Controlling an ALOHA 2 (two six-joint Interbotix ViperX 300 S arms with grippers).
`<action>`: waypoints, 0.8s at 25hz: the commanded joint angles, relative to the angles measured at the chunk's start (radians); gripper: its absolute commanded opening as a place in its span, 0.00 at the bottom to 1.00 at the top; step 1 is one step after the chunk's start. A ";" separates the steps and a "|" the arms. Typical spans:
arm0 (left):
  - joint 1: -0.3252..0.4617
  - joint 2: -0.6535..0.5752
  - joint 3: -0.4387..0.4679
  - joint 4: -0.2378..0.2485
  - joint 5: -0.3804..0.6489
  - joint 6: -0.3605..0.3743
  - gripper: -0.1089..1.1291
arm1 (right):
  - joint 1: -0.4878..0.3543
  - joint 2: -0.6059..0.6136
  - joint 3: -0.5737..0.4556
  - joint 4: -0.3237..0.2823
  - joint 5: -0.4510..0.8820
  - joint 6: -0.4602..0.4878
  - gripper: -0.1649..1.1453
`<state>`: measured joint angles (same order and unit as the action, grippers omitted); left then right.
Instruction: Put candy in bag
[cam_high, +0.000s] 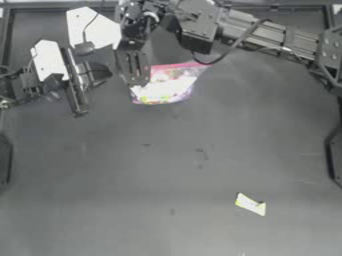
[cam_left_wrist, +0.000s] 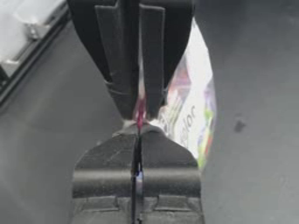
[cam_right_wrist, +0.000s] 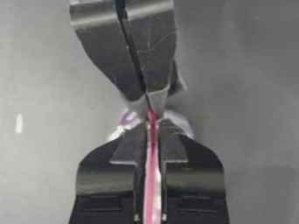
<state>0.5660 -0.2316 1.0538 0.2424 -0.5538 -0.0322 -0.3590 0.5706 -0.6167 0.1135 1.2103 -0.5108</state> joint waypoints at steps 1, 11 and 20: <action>0.000 -0.044 -0.018 0.002 -0.003 0.002 0.12 | -0.005 -0.028 -0.005 0.005 0.002 0.002 0.33; 0.000 -0.044 -0.018 0.002 0.003 0.002 0.12 | -0.023 -0.089 0.103 0.005 -0.052 0.000 0.25; 0.002 -0.044 -0.018 0.002 0.003 0.002 0.12 | -0.043 -0.172 0.244 -0.002 -0.117 0.000 0.25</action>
<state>0.5630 -0.2316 1.0538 0.2454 -0.5446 -0.0322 -0.3881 0.4571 -0.3835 0.1150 1.0953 -0.5108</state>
